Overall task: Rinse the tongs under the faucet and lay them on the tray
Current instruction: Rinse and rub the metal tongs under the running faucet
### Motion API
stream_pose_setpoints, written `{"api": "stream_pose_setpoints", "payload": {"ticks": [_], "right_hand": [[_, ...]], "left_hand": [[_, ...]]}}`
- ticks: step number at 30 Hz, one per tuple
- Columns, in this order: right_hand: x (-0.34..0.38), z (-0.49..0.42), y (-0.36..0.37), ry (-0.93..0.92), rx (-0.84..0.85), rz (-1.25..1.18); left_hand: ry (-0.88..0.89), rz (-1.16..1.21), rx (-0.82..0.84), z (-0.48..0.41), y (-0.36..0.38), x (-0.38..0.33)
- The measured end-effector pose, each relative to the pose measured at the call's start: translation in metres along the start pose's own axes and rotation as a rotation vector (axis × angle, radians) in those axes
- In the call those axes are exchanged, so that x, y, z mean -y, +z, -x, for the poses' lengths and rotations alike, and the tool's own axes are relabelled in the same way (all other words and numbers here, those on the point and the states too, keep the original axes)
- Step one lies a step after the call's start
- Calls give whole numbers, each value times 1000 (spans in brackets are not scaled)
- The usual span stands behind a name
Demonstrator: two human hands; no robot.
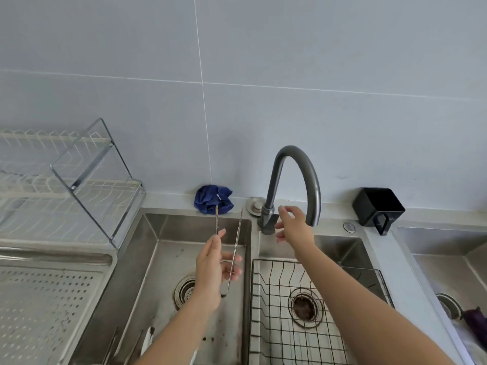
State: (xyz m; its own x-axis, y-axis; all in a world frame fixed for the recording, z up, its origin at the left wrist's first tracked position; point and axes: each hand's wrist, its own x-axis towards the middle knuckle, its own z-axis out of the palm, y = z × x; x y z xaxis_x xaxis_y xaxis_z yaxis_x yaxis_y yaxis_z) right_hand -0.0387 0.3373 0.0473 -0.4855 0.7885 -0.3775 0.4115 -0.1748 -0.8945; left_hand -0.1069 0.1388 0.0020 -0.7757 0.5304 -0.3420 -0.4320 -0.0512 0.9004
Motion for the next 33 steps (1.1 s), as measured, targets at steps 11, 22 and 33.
{"api": "stream_pose_setpoints", "payload": {"ticks": [11,22,33], "right_hand": [[3,-18,11,94,192,-260],[-13,-19,15,102,94,-372],[-22,-18,14,78,100,-371]], "left_hand": [[16,80,28,21,1,2],[39,80,71,29,3,-1],[47,35,31,28,-2,10]]}}
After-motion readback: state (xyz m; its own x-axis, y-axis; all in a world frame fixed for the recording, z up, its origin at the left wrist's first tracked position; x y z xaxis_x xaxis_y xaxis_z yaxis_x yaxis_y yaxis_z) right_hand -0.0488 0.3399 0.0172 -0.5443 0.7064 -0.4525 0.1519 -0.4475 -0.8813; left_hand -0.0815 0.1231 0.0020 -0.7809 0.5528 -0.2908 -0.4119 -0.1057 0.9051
